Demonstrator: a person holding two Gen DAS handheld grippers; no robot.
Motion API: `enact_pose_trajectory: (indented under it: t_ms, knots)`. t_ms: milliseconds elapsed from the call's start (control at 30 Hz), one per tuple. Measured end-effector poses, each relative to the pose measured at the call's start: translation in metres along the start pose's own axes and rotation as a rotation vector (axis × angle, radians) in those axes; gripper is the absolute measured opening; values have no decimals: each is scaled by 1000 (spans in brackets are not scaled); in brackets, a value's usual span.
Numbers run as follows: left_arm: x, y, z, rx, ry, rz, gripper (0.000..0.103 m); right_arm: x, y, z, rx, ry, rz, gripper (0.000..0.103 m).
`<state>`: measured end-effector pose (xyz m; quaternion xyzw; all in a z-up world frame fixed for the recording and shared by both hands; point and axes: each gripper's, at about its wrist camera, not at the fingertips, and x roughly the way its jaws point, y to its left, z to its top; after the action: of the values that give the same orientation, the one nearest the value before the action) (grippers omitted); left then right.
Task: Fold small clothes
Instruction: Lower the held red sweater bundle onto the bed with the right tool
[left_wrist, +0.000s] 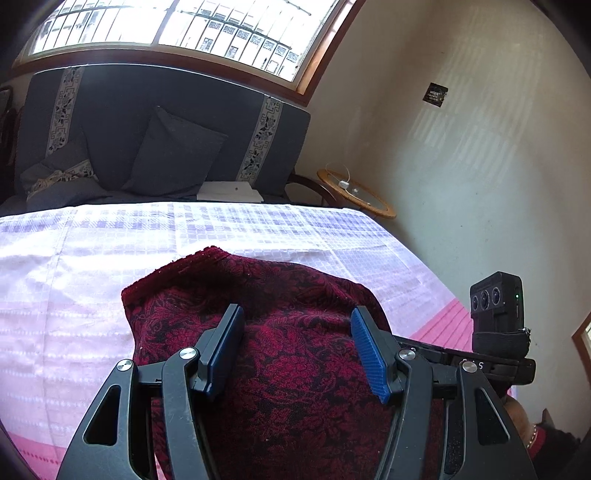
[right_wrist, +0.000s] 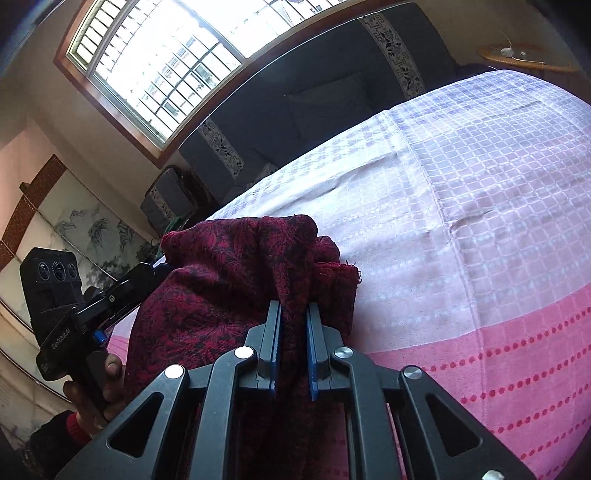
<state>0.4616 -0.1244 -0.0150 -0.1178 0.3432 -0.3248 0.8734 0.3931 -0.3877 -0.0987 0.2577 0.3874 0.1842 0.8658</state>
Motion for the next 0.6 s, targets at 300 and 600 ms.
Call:
enact_pose_trajectory:
  t_ms: [300, 600]
  knots:
    - [-72, -9, -36, 4, -33, 70, 61, -70, 40, -8, -99, -147, 14, 19]
    - [-85, -20, -108, 1, 46, 124, 61, -47, 77, -69, -254, -13, -83, 14]
